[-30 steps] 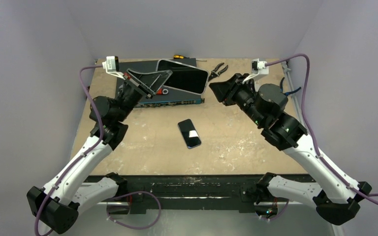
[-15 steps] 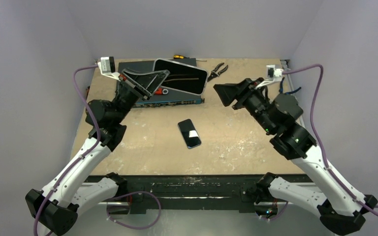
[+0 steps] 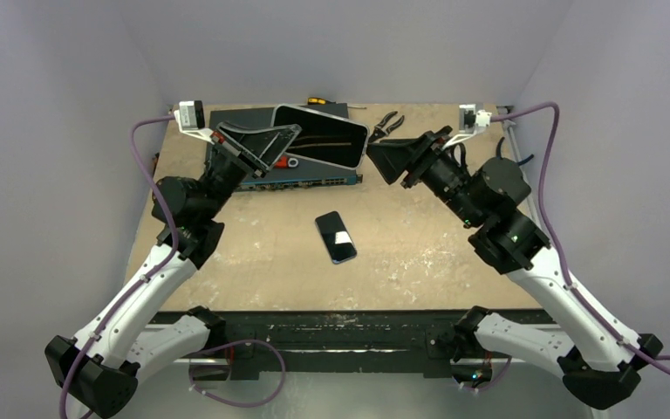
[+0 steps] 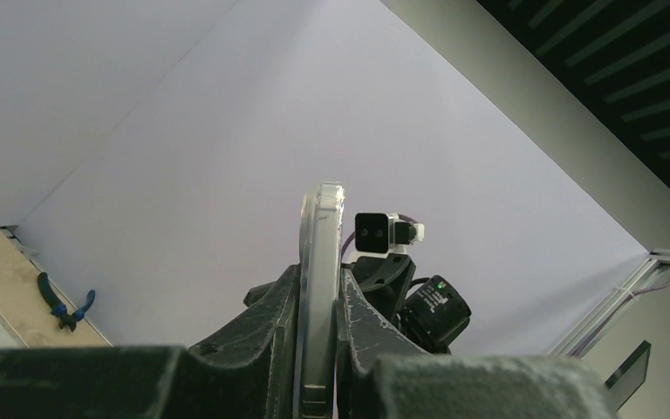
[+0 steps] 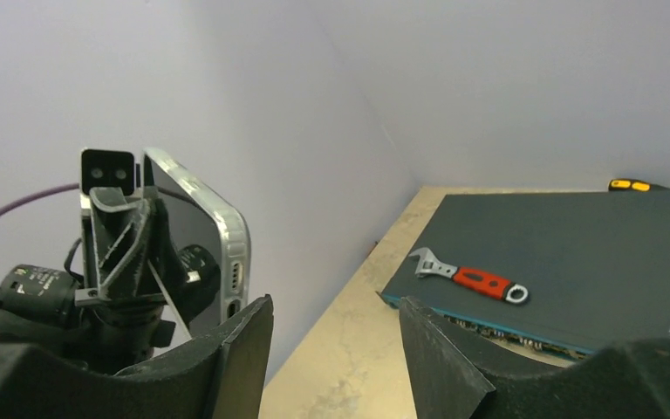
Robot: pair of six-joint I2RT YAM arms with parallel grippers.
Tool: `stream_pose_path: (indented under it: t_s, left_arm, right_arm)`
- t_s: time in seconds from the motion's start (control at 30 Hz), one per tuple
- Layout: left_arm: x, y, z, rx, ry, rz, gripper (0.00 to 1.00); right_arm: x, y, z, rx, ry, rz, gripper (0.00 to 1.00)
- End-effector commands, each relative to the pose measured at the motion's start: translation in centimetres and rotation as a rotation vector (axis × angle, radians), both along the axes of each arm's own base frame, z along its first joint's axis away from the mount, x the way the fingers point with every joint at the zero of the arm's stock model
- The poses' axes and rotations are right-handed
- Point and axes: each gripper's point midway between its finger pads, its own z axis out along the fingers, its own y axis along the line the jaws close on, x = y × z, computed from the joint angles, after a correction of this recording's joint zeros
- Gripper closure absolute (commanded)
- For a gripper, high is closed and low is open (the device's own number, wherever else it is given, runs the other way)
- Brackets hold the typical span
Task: Take the phone out of the phone case
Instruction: Remove the phone case from the phone.
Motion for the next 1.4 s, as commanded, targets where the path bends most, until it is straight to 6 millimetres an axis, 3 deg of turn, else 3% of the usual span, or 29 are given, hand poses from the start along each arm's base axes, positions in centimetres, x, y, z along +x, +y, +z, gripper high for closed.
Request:
stream_pose_path:
  t_s: [0.0,0.17,0.43,0.7,1.07,1.37]
  left_arm:
    - [-1.7,1.2,3.4,-0.066,-0.100,0.014,1.00]
    - [-1.6,1.2,3.2,-0.063,-0.095,0.019,1.00]
    - [-1.3,1.2,3.1,-0.057,-0.090,0.028,1.00]
    - [-1.1,1.1,3.0,-0.058,-0.085,0.028,1.00]
    - [-1.3,1.1,3.2,-0.058,-0.091,0.025,1.00]
    - [-1.4,1.3,3.6,-0.066,-0.100,0.029,1.00]
  right_arm:
    - [-1.0,0.4,2.4,0.037,-0.052,0.055,0.42]
    - [-1.0,0.3,2.5,0.039,-0.054,0.052,0.43]
    - [-1.6,-1.5,3.3,0.066,-0.078,-0.003,0.39]
    - [-1.8,-0.5,3.4,0.048,-0.086,0.045,0.40]
    - [-0.7,0.6,1.8,0.003,-0.030,0.051,0.44]
    - [0.3,0.8,-0.3,-0.053,0.036,0.023,0.57]
